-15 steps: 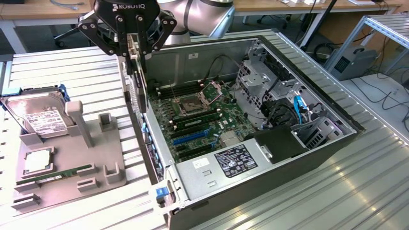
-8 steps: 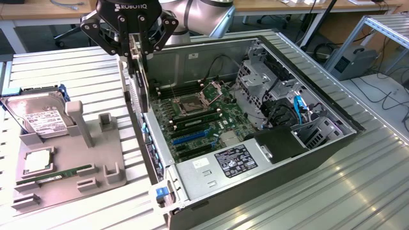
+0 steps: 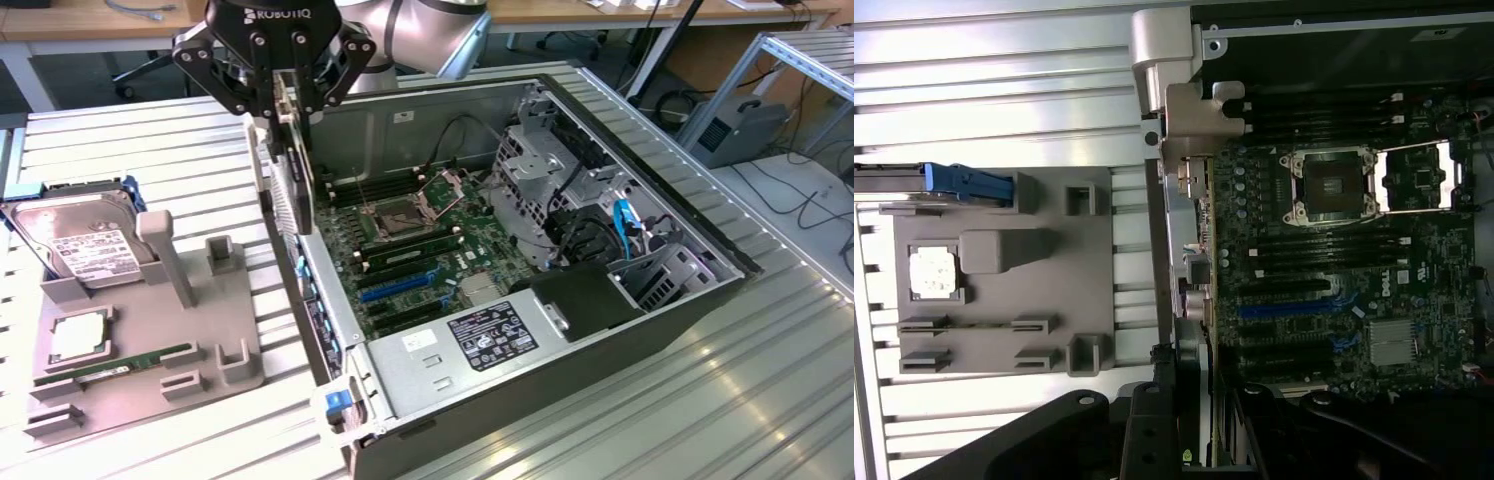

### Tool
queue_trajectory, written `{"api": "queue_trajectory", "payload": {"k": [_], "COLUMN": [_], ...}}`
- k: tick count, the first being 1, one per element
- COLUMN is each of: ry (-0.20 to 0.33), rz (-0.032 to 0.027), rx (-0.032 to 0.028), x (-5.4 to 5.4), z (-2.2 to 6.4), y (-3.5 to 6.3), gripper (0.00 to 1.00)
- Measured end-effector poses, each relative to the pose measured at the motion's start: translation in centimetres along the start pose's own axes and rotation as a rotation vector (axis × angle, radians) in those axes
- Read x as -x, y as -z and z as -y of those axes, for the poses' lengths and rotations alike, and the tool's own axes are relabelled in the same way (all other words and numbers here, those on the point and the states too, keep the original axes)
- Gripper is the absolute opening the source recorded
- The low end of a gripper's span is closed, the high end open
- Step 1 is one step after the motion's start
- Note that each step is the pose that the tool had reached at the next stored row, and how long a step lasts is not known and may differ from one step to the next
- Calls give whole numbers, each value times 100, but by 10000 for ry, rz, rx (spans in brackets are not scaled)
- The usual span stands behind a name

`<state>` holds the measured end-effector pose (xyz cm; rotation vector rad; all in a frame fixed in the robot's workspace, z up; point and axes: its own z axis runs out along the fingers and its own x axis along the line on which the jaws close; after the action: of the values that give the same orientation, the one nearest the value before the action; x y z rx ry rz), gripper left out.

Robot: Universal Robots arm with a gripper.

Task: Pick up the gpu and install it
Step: 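Pick up the gpu and move the gpu toward the slot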

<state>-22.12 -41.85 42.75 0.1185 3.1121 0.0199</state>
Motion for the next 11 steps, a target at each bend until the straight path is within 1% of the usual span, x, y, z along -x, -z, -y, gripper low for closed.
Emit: {"api": "queue_trajectory", "payload": {"k": [11], "ry": [0], "rz": [0], "rx": [0], "x": [44], "z": [-3], "y": [-5], "gripper": [27]}}
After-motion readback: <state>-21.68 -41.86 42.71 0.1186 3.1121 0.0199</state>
